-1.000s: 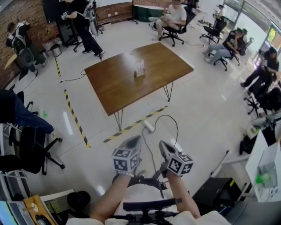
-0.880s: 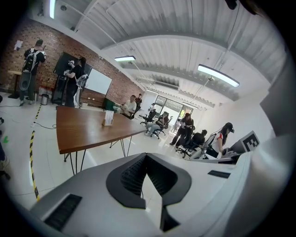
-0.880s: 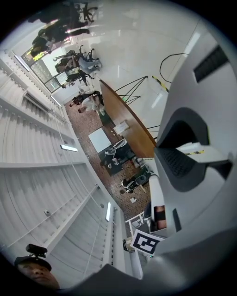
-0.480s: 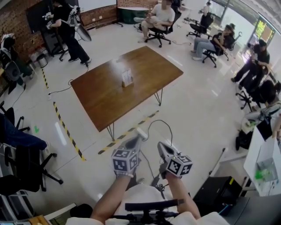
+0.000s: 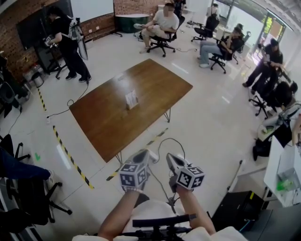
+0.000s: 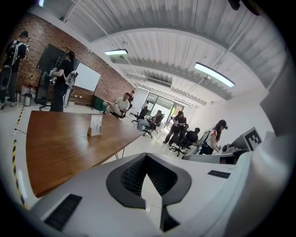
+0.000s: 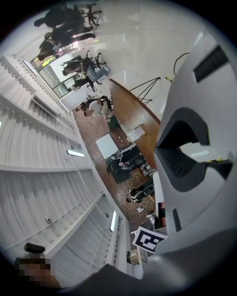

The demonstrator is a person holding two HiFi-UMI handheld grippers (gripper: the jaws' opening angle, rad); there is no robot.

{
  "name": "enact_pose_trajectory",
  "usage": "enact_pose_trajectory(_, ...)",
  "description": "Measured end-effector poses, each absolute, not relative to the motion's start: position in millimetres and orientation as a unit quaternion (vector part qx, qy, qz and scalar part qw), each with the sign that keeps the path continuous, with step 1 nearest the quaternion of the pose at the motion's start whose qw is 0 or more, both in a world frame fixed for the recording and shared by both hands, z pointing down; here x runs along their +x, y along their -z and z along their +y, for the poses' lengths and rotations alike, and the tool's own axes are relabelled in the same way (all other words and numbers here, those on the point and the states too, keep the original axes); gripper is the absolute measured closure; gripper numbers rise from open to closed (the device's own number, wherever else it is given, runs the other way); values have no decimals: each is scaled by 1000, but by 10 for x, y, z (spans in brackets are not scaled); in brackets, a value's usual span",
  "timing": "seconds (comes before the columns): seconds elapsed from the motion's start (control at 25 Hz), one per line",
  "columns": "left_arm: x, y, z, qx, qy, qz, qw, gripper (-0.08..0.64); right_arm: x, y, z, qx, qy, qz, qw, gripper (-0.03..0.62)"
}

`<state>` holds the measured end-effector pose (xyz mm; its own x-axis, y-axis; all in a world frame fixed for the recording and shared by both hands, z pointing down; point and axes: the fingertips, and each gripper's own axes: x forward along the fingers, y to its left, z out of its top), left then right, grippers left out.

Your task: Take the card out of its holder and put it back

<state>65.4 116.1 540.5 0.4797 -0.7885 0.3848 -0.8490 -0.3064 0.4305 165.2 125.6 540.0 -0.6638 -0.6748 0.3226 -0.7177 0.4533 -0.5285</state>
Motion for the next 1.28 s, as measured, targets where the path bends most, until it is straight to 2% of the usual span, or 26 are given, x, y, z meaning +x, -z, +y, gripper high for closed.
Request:
enact_pose_trajectory(0.76,617,-5480,377,837,-69,-449,305,561,1584,-5389,506,464,-330,-822,11,596)
enact_pose_trajectory(1.28,283,-5526,-315,819,-68,-477,311,561,997,-5449,-186,410,-337,-847,38,595)
